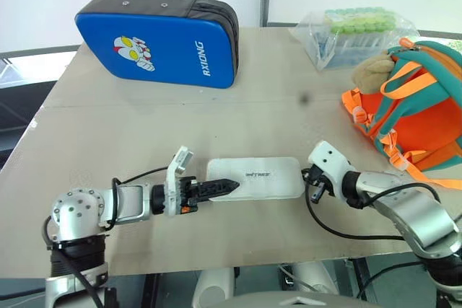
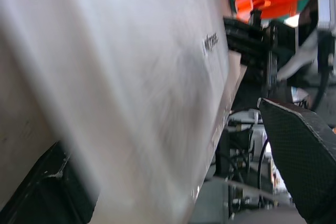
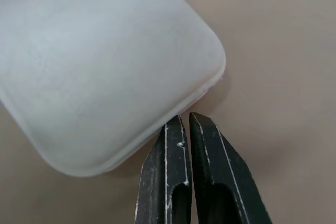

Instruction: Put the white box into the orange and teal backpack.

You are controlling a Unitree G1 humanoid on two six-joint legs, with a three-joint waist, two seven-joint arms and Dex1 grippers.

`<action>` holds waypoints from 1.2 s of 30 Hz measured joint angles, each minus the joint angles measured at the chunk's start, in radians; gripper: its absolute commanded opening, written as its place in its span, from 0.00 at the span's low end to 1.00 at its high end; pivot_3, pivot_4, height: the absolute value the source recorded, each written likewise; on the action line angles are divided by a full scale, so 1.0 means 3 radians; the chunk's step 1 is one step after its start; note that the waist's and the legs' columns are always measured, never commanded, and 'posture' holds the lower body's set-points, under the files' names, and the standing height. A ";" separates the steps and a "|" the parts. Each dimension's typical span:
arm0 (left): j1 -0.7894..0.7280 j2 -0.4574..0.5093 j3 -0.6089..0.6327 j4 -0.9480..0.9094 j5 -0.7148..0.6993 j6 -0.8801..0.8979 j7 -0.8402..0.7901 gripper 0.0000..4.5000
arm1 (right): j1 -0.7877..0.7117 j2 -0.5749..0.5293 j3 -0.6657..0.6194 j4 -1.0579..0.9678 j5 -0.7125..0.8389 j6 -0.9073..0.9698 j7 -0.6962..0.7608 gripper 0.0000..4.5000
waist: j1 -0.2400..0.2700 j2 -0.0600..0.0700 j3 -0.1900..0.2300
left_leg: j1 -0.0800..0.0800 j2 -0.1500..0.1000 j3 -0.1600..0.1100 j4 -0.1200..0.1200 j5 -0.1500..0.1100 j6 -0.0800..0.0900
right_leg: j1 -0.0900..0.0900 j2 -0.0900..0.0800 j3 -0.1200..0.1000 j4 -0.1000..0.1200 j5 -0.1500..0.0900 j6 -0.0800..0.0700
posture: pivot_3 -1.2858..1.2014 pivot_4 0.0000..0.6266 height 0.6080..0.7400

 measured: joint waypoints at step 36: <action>-0.0266 0.0322 -0.0386 -0.0253 -0.1181 -0.1808 0.0436 0.20 | -0.0475 0.0739 -0.2246 0.0234 0.0447 0.0062 -0.2089 1.00 | 0.0055 0.0004 0.0001 | -0.0010 -0.0010 0.0016 -0.0012 0.0000 0.0000 | -0.0007 -0.0006 0.0007 -0.0019 0.0002 -0.0006 | 0.52 0.24 1.00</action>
